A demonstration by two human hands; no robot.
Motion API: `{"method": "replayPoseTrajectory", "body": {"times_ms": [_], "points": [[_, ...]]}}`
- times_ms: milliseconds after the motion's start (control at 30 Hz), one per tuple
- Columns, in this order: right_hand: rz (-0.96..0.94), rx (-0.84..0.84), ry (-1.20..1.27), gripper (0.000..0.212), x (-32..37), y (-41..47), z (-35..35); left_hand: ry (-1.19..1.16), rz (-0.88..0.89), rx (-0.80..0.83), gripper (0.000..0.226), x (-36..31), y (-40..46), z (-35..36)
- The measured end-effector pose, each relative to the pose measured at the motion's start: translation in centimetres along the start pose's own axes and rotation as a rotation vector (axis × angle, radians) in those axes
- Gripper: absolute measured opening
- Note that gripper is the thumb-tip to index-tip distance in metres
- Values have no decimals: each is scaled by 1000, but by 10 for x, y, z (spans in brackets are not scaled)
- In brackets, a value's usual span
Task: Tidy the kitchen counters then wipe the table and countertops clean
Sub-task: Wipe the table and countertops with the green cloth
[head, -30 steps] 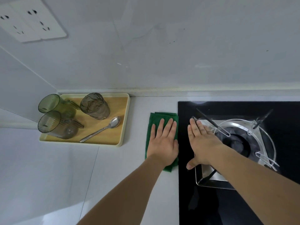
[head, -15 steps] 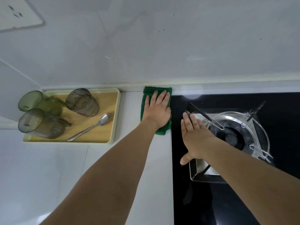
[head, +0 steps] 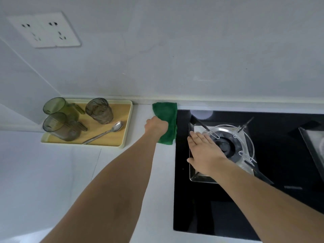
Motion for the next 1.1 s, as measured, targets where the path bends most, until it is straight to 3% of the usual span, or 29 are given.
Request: {"method": "replayPoseTrajectory", "body": {"times_ms": [100,233,367,500,633,733,967,1100], "points": [[34,-64,86,69,-3,-24,-14,14,102,69,32,-4,-35,-22],[18,-154,197,63,4,-54,-22,327,302,90,39,8,-102,-46],[-84,-173,294,67,25,-91,-11,437,333,194,36,38,-179,-60],[-190,-19,505,83,42,-119,18,454,345,318,30,68,-240,-76],[-271,83,724,84,56,-137,48,443,319,380,30,93,-279,-76],[-309,187,748,92,70,-148,64,420,315,408,31,116,-301,-60],[-287,334,481,40,91,-159,81,318,288,473,32,152,-315,-38],[-141,302,618,25,91,-158,94,428,268,292,38,179,-296,-30]]}}
Point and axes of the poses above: each hand's wrist, its own y-axis towards the middle knuckle, its own z-axis out of the palm, x = y × z, the point moved 2 cm from there along y, towards the middle knuckle, and after that the axes turned 4 degrees about y, right-handed, at the moved point
